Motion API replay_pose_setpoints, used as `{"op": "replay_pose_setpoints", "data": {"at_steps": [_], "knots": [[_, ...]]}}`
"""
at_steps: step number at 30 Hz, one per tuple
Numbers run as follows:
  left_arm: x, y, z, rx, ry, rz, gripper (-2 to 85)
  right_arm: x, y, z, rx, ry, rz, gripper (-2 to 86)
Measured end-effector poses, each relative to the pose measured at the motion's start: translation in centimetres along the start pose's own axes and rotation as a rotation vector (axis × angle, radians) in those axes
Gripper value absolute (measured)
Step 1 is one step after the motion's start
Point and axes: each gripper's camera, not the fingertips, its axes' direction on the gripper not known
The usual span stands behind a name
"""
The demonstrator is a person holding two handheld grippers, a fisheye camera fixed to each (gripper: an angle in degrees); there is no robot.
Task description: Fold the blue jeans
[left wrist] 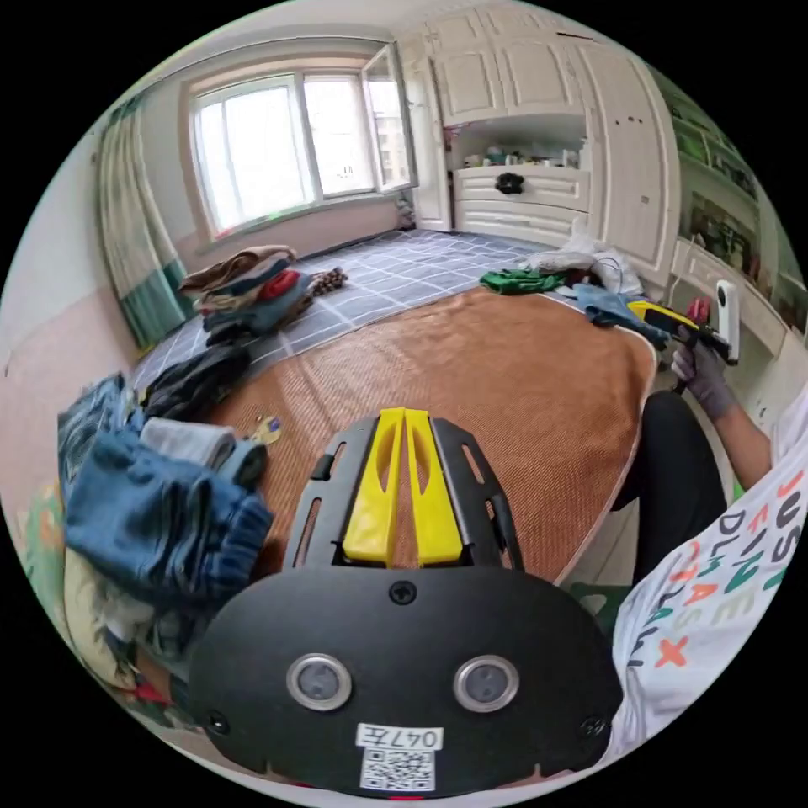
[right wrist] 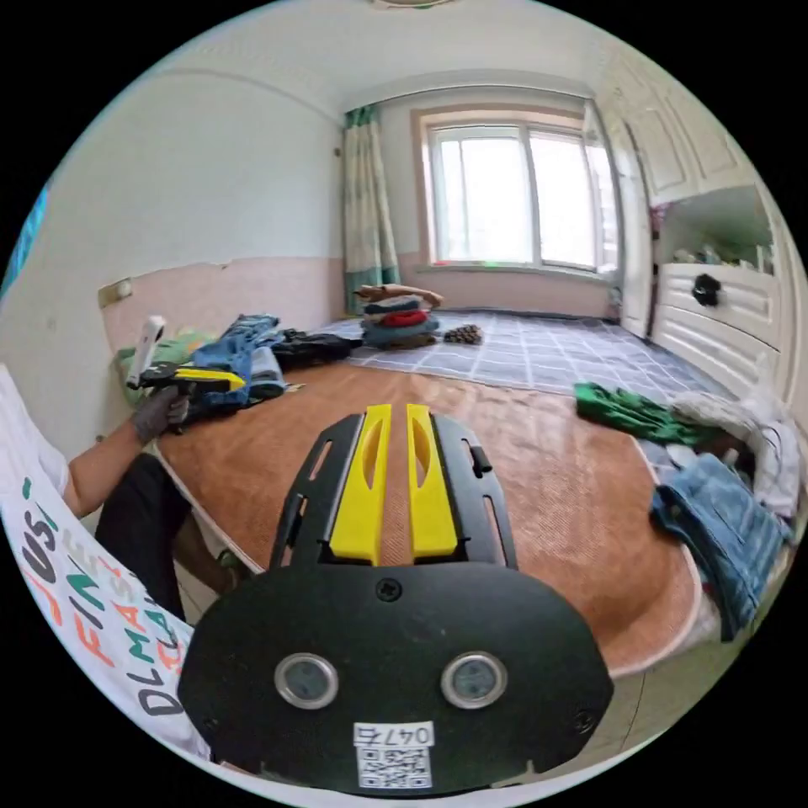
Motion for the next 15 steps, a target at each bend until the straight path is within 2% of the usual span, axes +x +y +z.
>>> {"op": "replay_pose_setpoints", "data": {"at_steps": [3, 4, 7, 12, 15], "knots": [[-4.1, 5.8, -1.0, 0.080, 0.122, -0.122, -1.0, -7.7, -9.0, 11.0, -0.047, -0.291, -0.152, 3.6], [-5.1, 8.5, -1.2, 0.123, 0.106, -0.162, -1.0, -11.0, -12.2, 15.3, -0.071, -0.420, -0.197, 4.7], [-7.3, 12.7, -2.1, 0.153, 0.057, -0.272, -1.0, -19.2, -18.8, 25.3, -0.130, -0.595, -0.287, 6.6], [-12.2, 15.6, -3.5, 0.160, 0.159, -0.405, -1.0, -28.9, -25.5, 40.4, -0.225, -0.592, -0.314, 9.9], [-15.4, 18.5, -2.5, 0.112, 0.207, -0.544, -1.0, -32.2, -27.7, 49.6, -0.275, -0.504, -0.277, 13.5]]}}
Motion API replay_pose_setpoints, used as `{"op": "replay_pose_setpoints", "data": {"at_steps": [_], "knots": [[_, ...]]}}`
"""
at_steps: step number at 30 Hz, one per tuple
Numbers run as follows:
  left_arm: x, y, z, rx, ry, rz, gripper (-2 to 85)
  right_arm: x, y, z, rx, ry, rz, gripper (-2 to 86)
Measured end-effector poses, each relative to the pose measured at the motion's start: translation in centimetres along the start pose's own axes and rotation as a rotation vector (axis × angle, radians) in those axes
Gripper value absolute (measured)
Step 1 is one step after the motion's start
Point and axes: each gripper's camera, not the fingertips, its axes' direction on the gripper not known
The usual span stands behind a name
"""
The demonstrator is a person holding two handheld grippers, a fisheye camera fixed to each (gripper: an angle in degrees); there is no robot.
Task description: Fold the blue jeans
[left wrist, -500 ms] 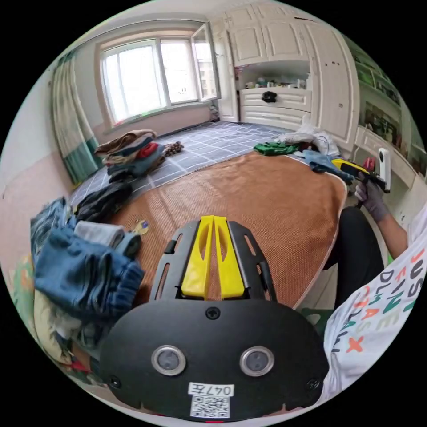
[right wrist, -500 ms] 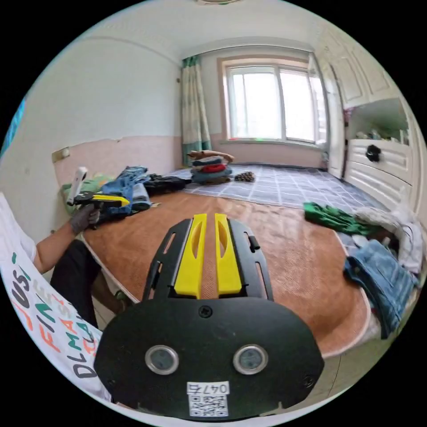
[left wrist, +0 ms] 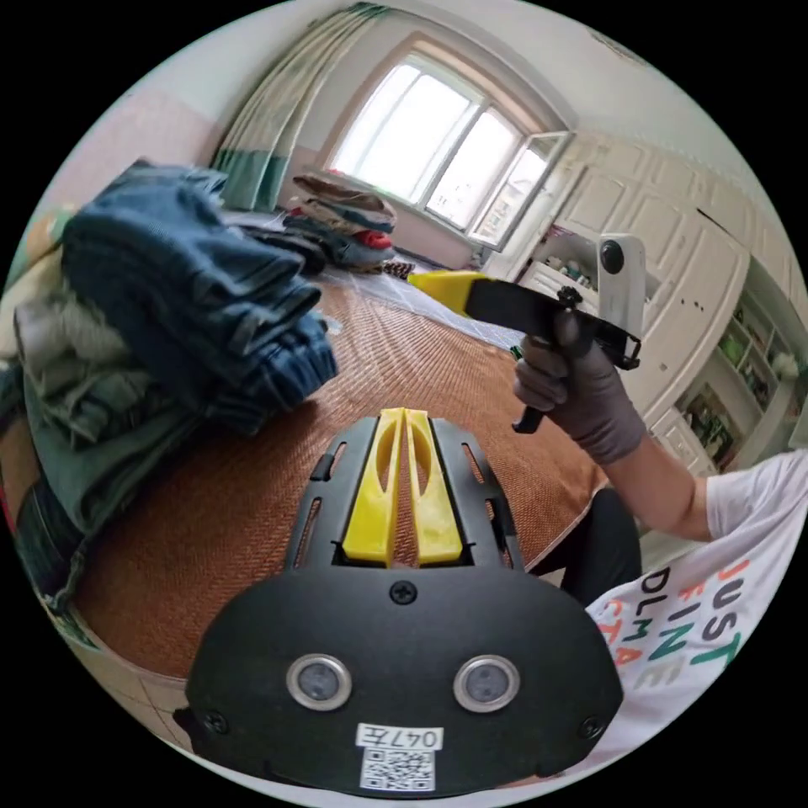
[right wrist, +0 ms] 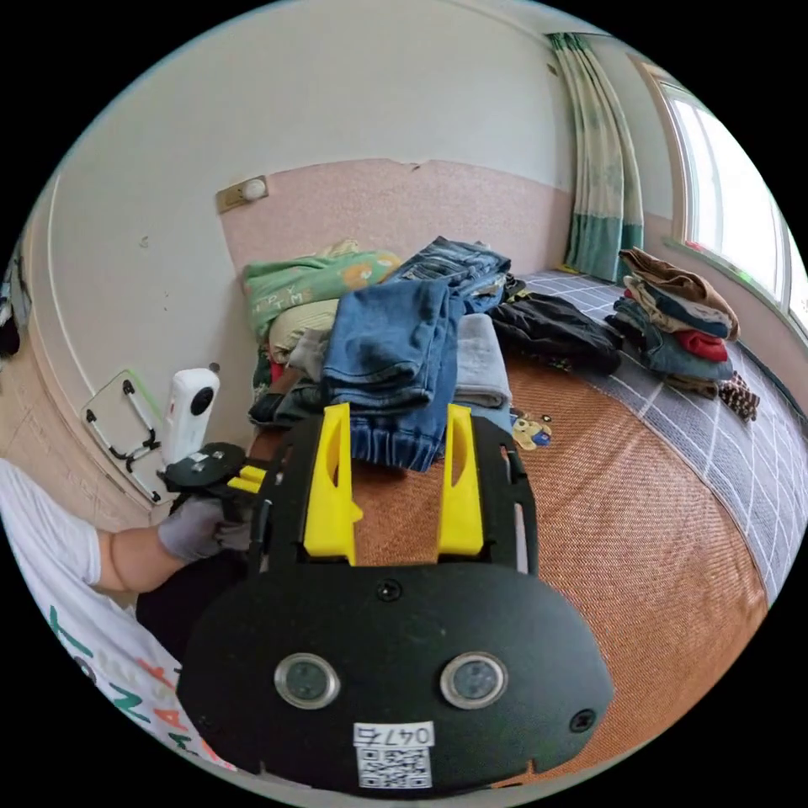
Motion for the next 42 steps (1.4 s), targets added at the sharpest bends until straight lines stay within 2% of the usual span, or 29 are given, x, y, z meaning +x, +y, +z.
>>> {"op": "replay_pose_setpoints", "data": {"at_steps": [3, 7, 8, 10, 17, 20, 22, 23, 25, 28, 32, 37, 39, 42], "knots": [[-3.9, 0.6, 0.4, -0.025, 0.103, -0.117, -1.0, 3.5, -2.6, 8.0, -0.087, -0.046, 0.113, 14.8], [-6.8, 1.6, 0.7, -0.061, 0.136, -0.196, -1.0, 7.1, -3.4, 15.2, -0.171, -0.283, 0.284, 9.9], [-7.3, 1.8, 0.7, -0.065, 0.137, -0.201, -1.0, 7.2, -3.5, 15.2, -0.166, -0.281, 0.283, 8.4], [-8.2, 1.9, 0.6, -0.066, 0.154, -0.211, -1.0, 6.6, -4.0, 13.7, -0.124, -0.234, 0.227, 4.4], [-10.0, 3.1, -0.6, -0.041, 0.227, -0.267, -1.0, 2.0, -3.6, 3.8, -0.082, -0.015, 0.001, 3.0], [-9.2, 2.6, -1.0, -0.120, 0.251, -0.217, -1.0, 4.0, 1.3, -2.3, -0.087, 0.071, 0.052, 3.5], [-8.3, 2.3, -1.6, -0.152, 0.246, -0.178, -0.9, 9.0, 7.5, -5.2, -0.188, 0.111, 0.199, 6.0], [-7.3, 2.0, -2.0, -0.157, 0.232, -0.140, -0.9, 10.4, 9.4, -5.8, -0.206, 0.143, 0.252, 7.2], [-5.2, 1.6, -2.6, -0.141, 0.218, -0.058, -0.8, 14.2, 17.1, -9.3, -0.193, 0.338, 0.399, 15.3], [-0.5, 1.1, -3.1, -0.064, 0.141, 0.099, -0.1, 15.4, 25.1, -14.1, -0.048, 0.393, 0.512, 14.9], [7.5, 0.7, -1.3, -0.072, 0.017, 0.323, 4.9, 15.9, 32.0, -14.4, 0.043, 0.326, 0.503, 11.9], [18.2, -0.5, 2.2, -0.147, 0.118, 0.485, 6.8, 18.7, 38.6, -9.2, -0.001, 0.230, 0.450, 11.5], [22.6, -0.5, 3.7, -0.149, 0.047, 0.575, 7.9, 19.6, 40.8, -8.0, 0.038, 0.165, 0.448, 11.1], [29.4, -0.2, 7.2, -0.185, -0.161, 0.758, 10.4, 20.6, 45.7, -6.1, 0.119, 0.036, 0.485, 9.6]]}}
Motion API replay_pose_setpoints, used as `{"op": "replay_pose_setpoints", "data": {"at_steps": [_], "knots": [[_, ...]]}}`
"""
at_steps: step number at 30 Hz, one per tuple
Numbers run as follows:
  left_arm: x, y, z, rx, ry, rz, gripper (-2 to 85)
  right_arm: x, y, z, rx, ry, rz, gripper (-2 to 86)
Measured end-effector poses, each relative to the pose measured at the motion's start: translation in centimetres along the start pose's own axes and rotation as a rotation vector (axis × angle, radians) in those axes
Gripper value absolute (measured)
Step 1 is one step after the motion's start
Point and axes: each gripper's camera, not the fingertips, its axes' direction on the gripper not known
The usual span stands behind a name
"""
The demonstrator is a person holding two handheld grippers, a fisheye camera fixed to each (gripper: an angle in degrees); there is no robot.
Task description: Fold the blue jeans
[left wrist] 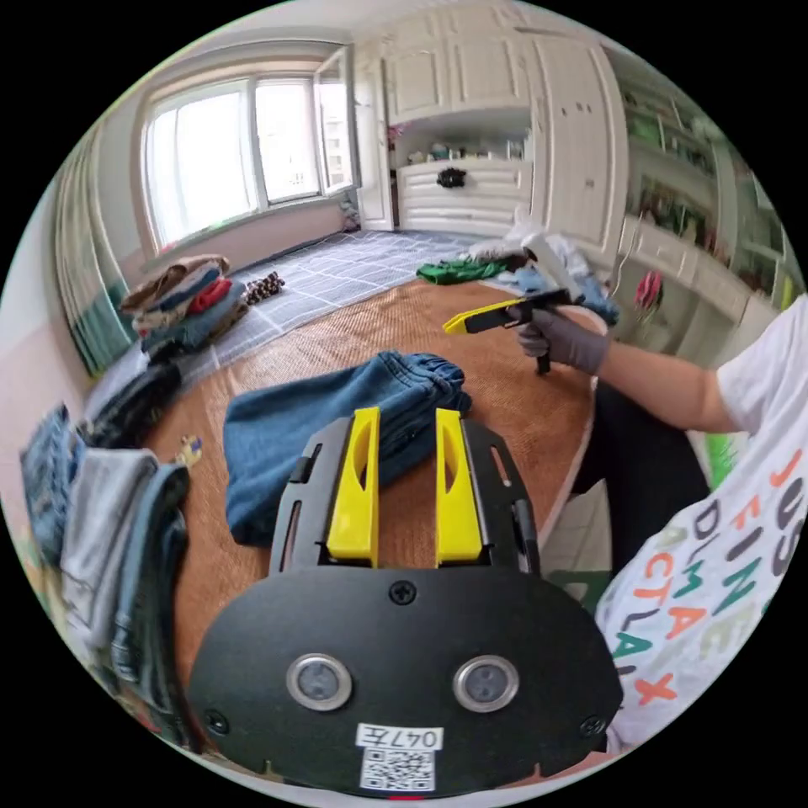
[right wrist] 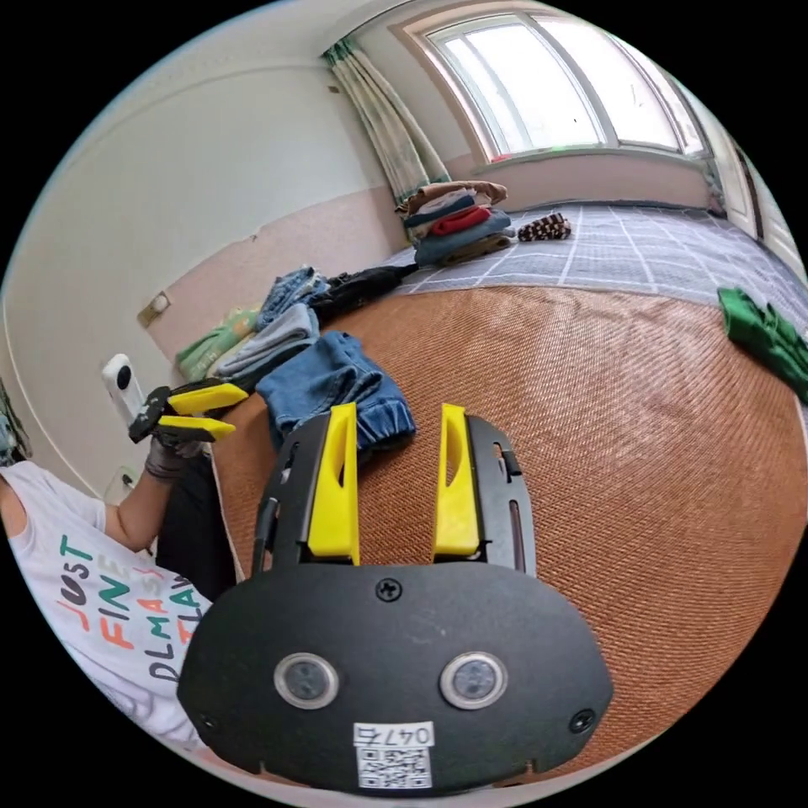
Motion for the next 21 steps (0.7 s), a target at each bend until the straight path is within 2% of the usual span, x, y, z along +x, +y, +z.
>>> {"op": "replay_pose_setpoints", "data": {"at_steps": [3, 10, 16, 21], "knots": [[3.2, -3.4, 2.5, -0.059, -0.081, 0.056, 13.2, 2.9, 3.5, -0.8, 0.091, -0.112, 0.102, 7.9], [1.9, -6.4, 6.5, -0.184, 0.062, -0.059, 12.8, 5.6, 9.5, -0.7, 0.193, -0.136, 0.149, 6.4], [-3.4, -5.5, 4.8, -0.122, 0.305, -0.261, 6.8, 5.8, 12.8, 3.7, 0.133, -0.171, 0.140, 6.1], [-3.6, -4.6, 2.5, -0.064, 0.247, -0.264, 2.1, 3.8, 14.7, 8.0, 0.014, -0.209, 0.076, 7.1]]}}
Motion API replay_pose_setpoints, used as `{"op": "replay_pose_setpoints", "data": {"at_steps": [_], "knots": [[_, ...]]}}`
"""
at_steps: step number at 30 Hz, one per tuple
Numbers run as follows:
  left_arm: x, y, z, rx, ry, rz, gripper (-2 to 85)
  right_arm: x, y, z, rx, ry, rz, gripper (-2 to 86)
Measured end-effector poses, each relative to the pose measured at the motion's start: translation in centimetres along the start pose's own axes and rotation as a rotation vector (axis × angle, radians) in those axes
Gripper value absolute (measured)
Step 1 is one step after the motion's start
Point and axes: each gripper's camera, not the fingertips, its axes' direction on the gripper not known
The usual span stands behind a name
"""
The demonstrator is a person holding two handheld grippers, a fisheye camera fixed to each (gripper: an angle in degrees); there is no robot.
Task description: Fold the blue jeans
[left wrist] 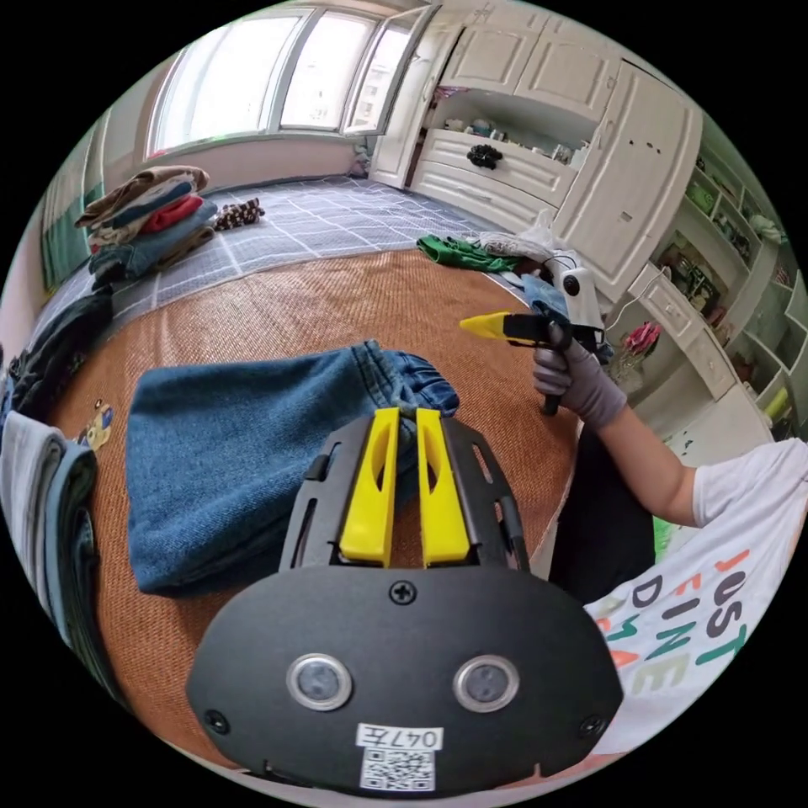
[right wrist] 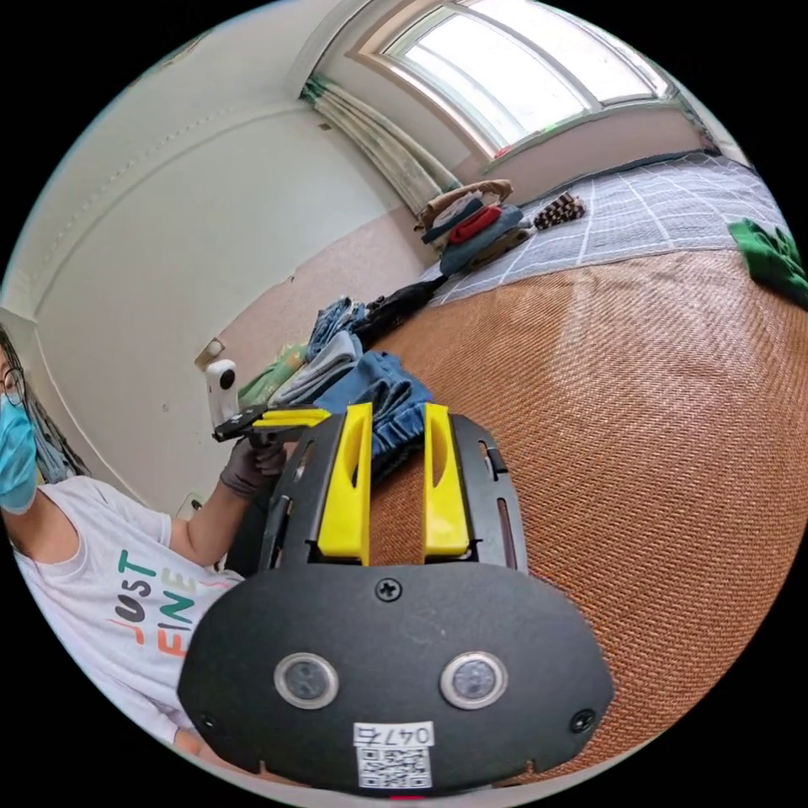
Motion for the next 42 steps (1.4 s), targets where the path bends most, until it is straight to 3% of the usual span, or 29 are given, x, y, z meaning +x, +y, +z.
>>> {"op": "replay_pose_setpoints", "data": {"at_steps": [4, 10, 14, 17, 19, 24, 29, 31, 34, 38, 42], "knots": [[-0.6, 1.4, -5.4, 0.175, -0.073, -0.059, -0.3, -2.1, 1.9, 4.8, -0.160, 0.094, -0.014, 14.2], [-4.9, 5.1, -18.0, 0.436, -0.316, -0.215, -0.9, -3.4, 5.4, 11.2, -0.229, -0.018, 0.014, 10.8], [-9.7, 9.0, -26.9, 0.484, -0.659, -0.391, -1.0, -3.1, 7.7, 14.6, -0.229, -0.038, 0.056, 3.8], [-14.5, 12.4, -30.3, 0.405, -0.709, -0.594, -1.0, -1.8, 8.6, 13.7, -0.219, -0.077, 0.084, 1.5], [-15.2, 14.7, -31.1, 0.424, -0.712, -0.658, -0.9, -1.2, 9.1, 10.7, -0.206, 0.013, 0.080, 1.0], [-12.1, 17.5, -29.3, 0.406, -0.679, -0.598, -0.6, -1.6, 11.9, 1.4, -0.258, 0.243, 0.047, 1.0], [-10.8, 16.2, -22.3, 0.323, -0.206, -0.528, 3.6, 1.2, 18.1, -6.4, -0.162, 0.414, 0.235, 3.3], [-9.9, 14.6, -20.0, 0.286, -0.160, -0.469, 5.1, 1.4, 20.4, -8.6, -0.037, 0.402, 0.281, 4.7], [-7.1, 10.9, -16.8, 0.189, -0.239, -0.268, 5.7, -0.5, 22.0, -10.2, 0.085, 0.402, 0.243, 5.5], [-3.9, 7.0, -13.2, 0.084, -0.179, -0.018, 7.3, -2.6, 23.5, -10.6, 0.131, 0.420, 0.169, 5.5], [-1.7, 5.3, -10.0, -0.054, -0.359, 0.104, 10.5, -3.6, 24.9, -10.1, 0.127, 0.422, 0.142, 6.0]]}}
